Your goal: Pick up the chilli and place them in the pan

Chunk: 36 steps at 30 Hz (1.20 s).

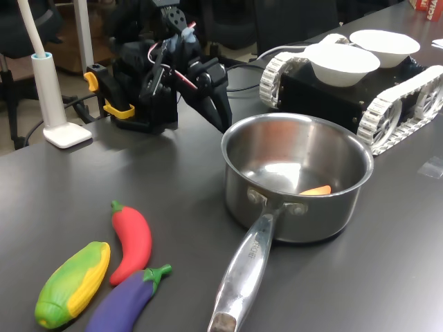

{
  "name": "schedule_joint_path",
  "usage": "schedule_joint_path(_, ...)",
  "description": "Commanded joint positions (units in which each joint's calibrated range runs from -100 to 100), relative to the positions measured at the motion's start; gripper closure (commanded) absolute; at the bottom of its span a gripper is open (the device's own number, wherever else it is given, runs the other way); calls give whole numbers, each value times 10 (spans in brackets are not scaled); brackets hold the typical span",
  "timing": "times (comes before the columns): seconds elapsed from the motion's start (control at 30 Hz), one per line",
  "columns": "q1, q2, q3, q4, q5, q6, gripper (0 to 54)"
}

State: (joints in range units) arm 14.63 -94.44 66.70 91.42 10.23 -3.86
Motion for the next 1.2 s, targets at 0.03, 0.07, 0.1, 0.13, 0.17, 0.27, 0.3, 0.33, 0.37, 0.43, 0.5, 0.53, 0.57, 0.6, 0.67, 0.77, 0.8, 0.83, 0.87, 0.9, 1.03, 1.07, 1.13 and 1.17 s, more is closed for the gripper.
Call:
schedule_joint_path(0.03,33,57,-79,1,13,-7,536)
schedule_joint_path(0.07,42,67,-85,-2,16,-7,536)
schedule_joint_path(0.1,52,79,-90,-6,19,-7,536)
schedule_joint_path(0.13,60,90,-96,-10,22,-7,536)
schedule_joint_path(0.17,66,102,-101,-13,25,-7,536)
schedule_joint_path(0.27,76,132,-124,-18,29,-7,536)
schedule_joint_path(0.3,80,141,-136,-18,30,-7,536)
schedule_joint_path(0.33,83,152,-149,-16,30,-7,536)
schedule_joint_path(0.37,88,164,-167,-13,30,-7,536)
schedule_joint_path(0.43,97,185,-202,-4,32,-7,536)
schedule_joint_path(0.5,101,203,-236,7,34,-7,536)
schedule_joint_path(0.53,104,211,-252,12,34,-7,536)
schedule_joint_path(0.57,105,215,-268,18,35,-7,536)
schedule_joint_path(0.6,105,220,-284,25,36,-7,536)
schedule_joint_path(0.67,112,235,-318,40,36,-7,536)
schedule_joint_path(0.77,131,246,-349,53,38,-7,536)
schedule_joint_path(0.8,139,251,-362,56,39,-7,536)
schedule_joint_path(0.83,147,256,-371,59,41,-7,536)
schedule_joint_path(0.87,158,260,-379,60,42,-7,536)
schedule_joint_path(0.9,169,266,-389,61,44,-7,536)
schedule_joint_path(1.03,195,285,-429,66,51,-7,536)
schedule_joint_path(1.07,201,290,-441,69,51,-7,536)
schedule_joint_path(1.13,214,302,-468,74,53,-7,536)
schedule_joint_path(1.17,221,309,-479,76,53,-7,536)
